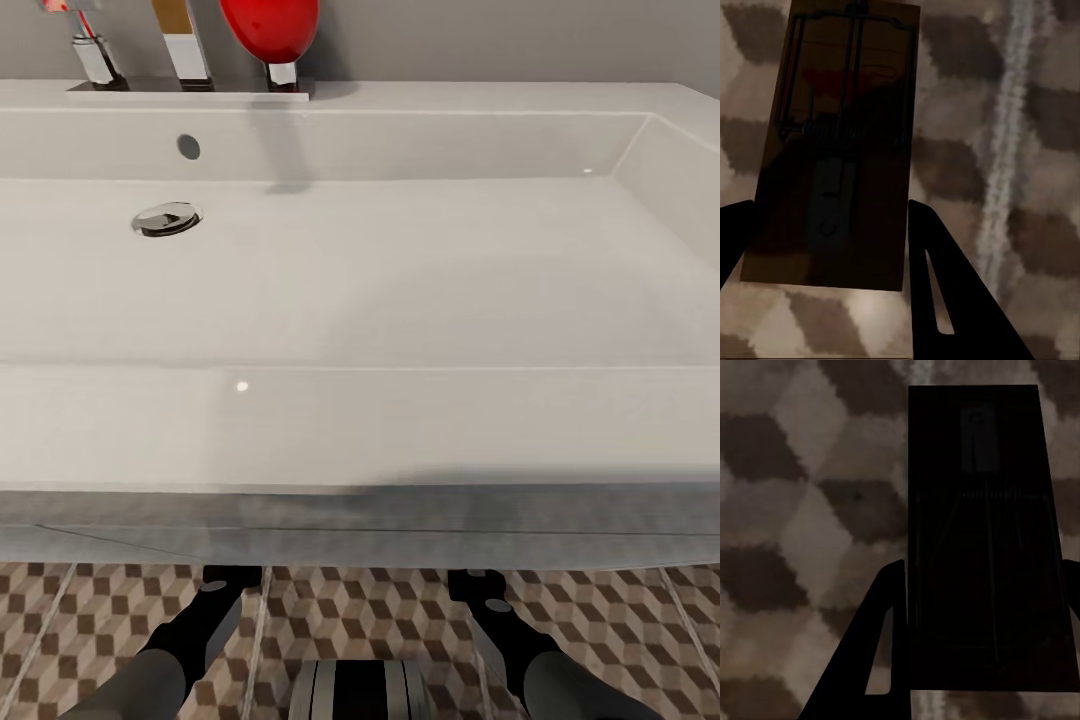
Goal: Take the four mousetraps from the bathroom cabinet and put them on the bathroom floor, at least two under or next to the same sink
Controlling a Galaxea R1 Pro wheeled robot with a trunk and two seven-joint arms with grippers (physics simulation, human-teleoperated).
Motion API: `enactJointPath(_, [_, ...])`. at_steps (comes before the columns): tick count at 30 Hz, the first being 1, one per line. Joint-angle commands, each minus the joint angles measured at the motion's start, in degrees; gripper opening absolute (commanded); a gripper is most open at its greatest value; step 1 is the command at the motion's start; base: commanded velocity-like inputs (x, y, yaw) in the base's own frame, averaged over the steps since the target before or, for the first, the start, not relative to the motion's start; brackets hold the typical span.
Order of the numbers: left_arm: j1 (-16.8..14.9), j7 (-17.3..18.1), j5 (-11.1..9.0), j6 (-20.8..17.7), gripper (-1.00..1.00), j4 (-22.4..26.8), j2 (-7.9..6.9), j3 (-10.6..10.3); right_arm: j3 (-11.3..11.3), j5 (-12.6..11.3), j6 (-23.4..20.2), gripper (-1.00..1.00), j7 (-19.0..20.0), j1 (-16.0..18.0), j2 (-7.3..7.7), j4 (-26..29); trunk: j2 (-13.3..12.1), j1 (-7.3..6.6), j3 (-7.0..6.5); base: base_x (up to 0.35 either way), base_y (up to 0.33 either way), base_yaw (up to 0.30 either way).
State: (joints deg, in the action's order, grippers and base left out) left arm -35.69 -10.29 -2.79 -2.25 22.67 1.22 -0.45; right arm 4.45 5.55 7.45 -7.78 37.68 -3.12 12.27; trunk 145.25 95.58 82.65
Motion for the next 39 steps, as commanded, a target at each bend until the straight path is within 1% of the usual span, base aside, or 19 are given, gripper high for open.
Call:
enactJointPath(1, [0.0,-0.2,-0.1,-0.3,-1.0,0.0,-0.01,-0.1,0.5,0.5,0.2,-1.0,0.0,0.0,-0.05,-0.1,0.0,-0.01,0.03,0.0,0.0,0.0])
enactJointPath(8, [0.0,-0.2,-0.3,-0.4,-1.0,-0.8,-0.17,0.0,0.5,0.5,0.2,-1.0,0.0,0.0,-0.05,-0.2,0.0,-0.01,0.03,0.0,0.0,0.0])
enactJointPath(14, [0.0,-0.2,-0.3,-0.5,-1.0,-3.8,-0.11,-0.1,0.4,0.6,0.2,-1.0,0.0,0.0,-0.03,-1.4,0.0,-0.01,0.03,0.0,0.0,0.0])
enactJointPath(17, [0.0,-0.2,-0.3,-0.4,-1.0,-4.6,-0.09,-0.1,0.4,0.6,0.2,-1.0,0.0,0.0,0.01,-2.3,0.0,-0.01,0.03,0.0,0.0,0.0])
enactJointPath(26, [0.0,-0.1,-0.3,-0.5,-1.0,-5.1,-0.09,-0.1,0.4,0.5,-0.4,-1.0,0.0,0.0,0.47,-3.0,0.0,-0.01,0.03,0.0,0.0,0.0])
enactJointPath(39, [0.0,-0.1,-0.3,-0.8,-1.0,-5.2,-0.16,-0.2,0.5,0.5,-1.6,-1.0,0.0,0.0,0.65,-3.1,0.0,-0.01,0.03,0.0,0.0,0.0])
